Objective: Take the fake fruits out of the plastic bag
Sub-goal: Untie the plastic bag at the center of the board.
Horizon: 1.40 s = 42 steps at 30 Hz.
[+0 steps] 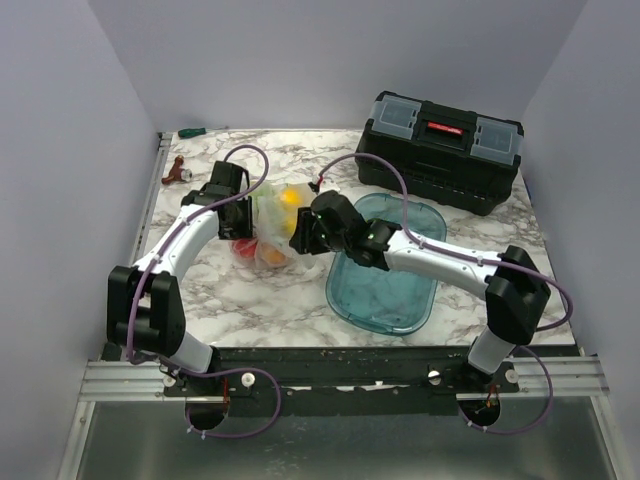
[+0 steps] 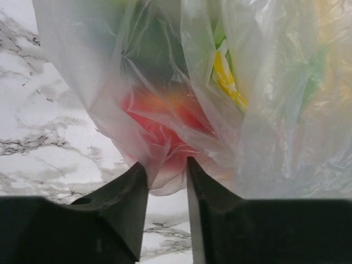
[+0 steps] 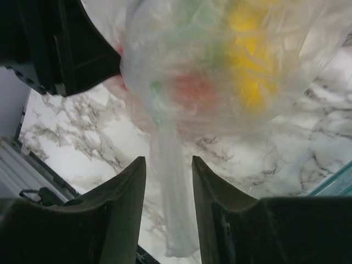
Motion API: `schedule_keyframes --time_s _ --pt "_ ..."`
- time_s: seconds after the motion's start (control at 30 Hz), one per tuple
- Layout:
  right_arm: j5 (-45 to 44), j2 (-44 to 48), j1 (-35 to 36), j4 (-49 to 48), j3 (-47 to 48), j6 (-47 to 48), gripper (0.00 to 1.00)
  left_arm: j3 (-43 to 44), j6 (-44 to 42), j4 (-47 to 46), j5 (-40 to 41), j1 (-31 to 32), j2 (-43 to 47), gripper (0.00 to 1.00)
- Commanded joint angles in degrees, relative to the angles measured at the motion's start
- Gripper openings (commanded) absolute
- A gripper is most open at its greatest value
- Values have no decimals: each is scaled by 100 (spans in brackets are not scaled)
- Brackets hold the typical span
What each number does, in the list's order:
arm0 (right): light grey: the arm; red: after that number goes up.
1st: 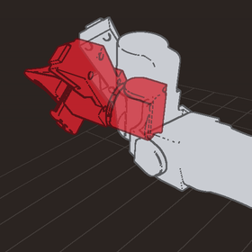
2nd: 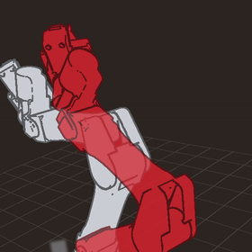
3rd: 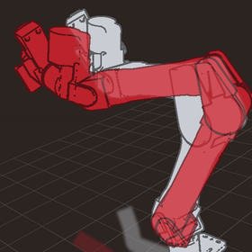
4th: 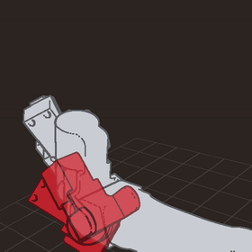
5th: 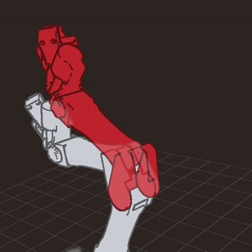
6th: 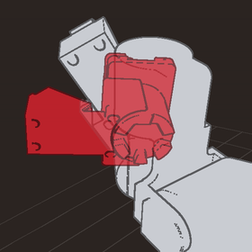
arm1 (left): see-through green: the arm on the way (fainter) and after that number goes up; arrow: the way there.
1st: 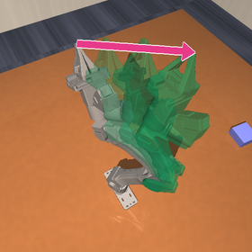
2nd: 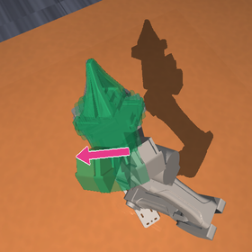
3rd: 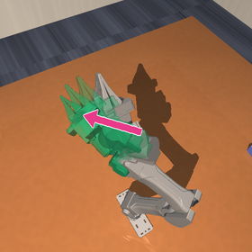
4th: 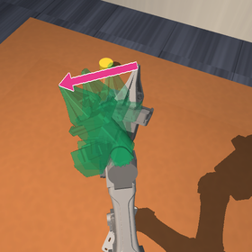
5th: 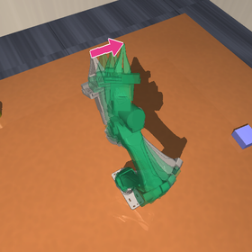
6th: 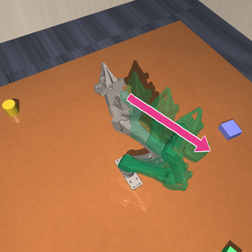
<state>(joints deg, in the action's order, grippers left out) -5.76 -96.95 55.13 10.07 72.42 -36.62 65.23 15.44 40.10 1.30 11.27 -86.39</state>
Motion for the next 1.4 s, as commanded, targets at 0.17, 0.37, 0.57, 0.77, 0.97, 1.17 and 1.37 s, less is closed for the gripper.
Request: schedule_keyframes --time_s 0.17,0.37,0.57,0.77,0.97,1.17,1.37 --pt "-889 -653 41 600 1459 559 52 113 -89 -48 -434 8 250 11" --pt "-587 -1067 37 162 1672 -218 51 -25 -85 -220 -745 7 494 1" --pt "-791 -1363 42 200 1727 -657 55 -63 -95 -232 -972 16 532 0" --pt "-981 -1563 49 323 1929 -466 61 -101 -76 -282 -1107 25 581 0" --pt "-1257 -1972 46 707 2440 -316 65 -124 -41 -318 -1275 42 608 0" --pt "-1895 -2476 44 1259 3014 -210 55 -184 -28 -363 -1224 60 710 0" --pt "-2025 -2531 41 1316 3213 -97 21 -178 -15 -355 -1219 64 715 0"
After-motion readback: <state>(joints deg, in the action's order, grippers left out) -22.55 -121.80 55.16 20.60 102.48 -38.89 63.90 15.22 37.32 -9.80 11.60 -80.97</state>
